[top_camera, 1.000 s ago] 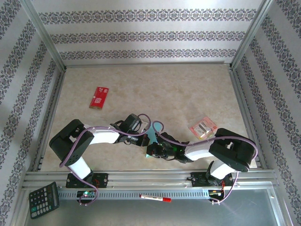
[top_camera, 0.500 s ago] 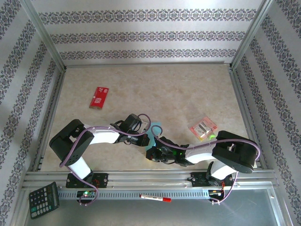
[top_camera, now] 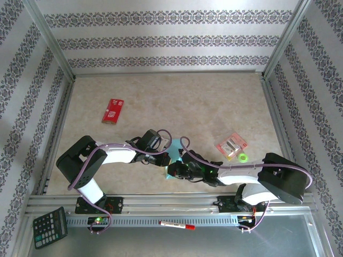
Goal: Fold a paper plane with a square sheet of paper (pick it up from the middle)
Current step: Fold the triangle a second time at the center of the table.
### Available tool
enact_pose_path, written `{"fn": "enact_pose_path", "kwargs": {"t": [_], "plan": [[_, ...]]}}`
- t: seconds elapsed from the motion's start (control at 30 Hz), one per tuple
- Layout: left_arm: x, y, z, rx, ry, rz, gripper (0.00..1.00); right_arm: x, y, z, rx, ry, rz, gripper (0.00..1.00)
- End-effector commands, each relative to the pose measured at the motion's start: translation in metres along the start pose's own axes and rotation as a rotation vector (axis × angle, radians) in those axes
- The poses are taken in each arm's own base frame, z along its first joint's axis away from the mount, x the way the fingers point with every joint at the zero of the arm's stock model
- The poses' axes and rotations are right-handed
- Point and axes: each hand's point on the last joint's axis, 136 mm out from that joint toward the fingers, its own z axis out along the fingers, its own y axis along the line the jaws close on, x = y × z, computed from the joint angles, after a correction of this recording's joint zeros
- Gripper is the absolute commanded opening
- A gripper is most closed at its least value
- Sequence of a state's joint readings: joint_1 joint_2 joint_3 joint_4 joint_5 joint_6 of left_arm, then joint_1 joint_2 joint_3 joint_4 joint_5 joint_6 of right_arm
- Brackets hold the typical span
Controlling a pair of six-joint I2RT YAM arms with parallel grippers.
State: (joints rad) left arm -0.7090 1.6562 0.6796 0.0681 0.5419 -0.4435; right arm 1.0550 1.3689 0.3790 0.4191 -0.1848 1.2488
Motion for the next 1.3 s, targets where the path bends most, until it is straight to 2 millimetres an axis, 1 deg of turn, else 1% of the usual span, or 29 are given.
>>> {"fn": "enact_pose_path", "kwargs": {"t": [0.0, 0.07, 0.17, 0.3, 0.4, 0.6, 0.7, 0.9, 1.03, 1.13, 1.2, 1.27], "plan": [[0.025, 0.038, 0.005, -0.145, 0.081, -0.039, 0.00, -0.008, -0.003, 0.005, 0.036, -0.019, -0.021, 0.00], [0.025, 0.038, 0.005, -0.144, 0.080, -0.039, 0.00, -0.010, -0.001, 0.010, 0.038, -0.016, -0.025, 0.00], [0.025, 0.038, 0.005, -0.143, 0.081, -0.041, 0.00, -0.010, -0.003, 0.019, 0.054, -0.003, -0.028, 0.00], [0.026, 0.038, 0.005, -0.141, 0.084, -0.040, 0.00, -0.006, -0.017, 0.026, 0.083, 0.013, -0.012, 0.00], [0.026, 0.038, 0.005, -0.142, 0.082, -0.040, 0.00, 0.001, -0.028, 0.027, 0.108, 0.032, -0.001, 0.00], [0.026, 0.038, 0.004, -0.145, 0.079, -0.039, 0.00, 0.021, -0.038, 0.027, 0.133, 0.073, 0.005, 0.00], [0.027, 0.039, 0.004, -0.148, 0.080, -0.039, 0.00, 0.031, -0.043, 0.023, 0.144, 0.080, 0.012, 0.00], [0.025, 0.039, 0.004, -0.149, 0.078, -0.037, 0.00, 0.046, -0.044, 0.022, 0.161, 0.118, 0.003, 0.00], [0.025, 0.039, 0.004, -0.151, 0.077, -0.037, 0.00, 0.053, -0.036, 0.025, 0.146, 0.157, -0.012, 0.00], [0.026, 0.039, 0.004, -0.151, 0.079, -0.037, 0.00, 0.045, -0.020, 0.020, 0.097, 0.142, -0.041, 0.00], [0.026, 0.038, 0.004, -0.149, 0.080, -0.039, 0.00, 0.028, -0.011, 0.012, 0.060, 0.095, -0.040, 0.00], [0.025, 0.038, 0.004, -0.148, 0.081, -0.036, 0.00, 0.011, -0.006, 0.002, 0.033, 0.043, -0.032, 0.00]]}}
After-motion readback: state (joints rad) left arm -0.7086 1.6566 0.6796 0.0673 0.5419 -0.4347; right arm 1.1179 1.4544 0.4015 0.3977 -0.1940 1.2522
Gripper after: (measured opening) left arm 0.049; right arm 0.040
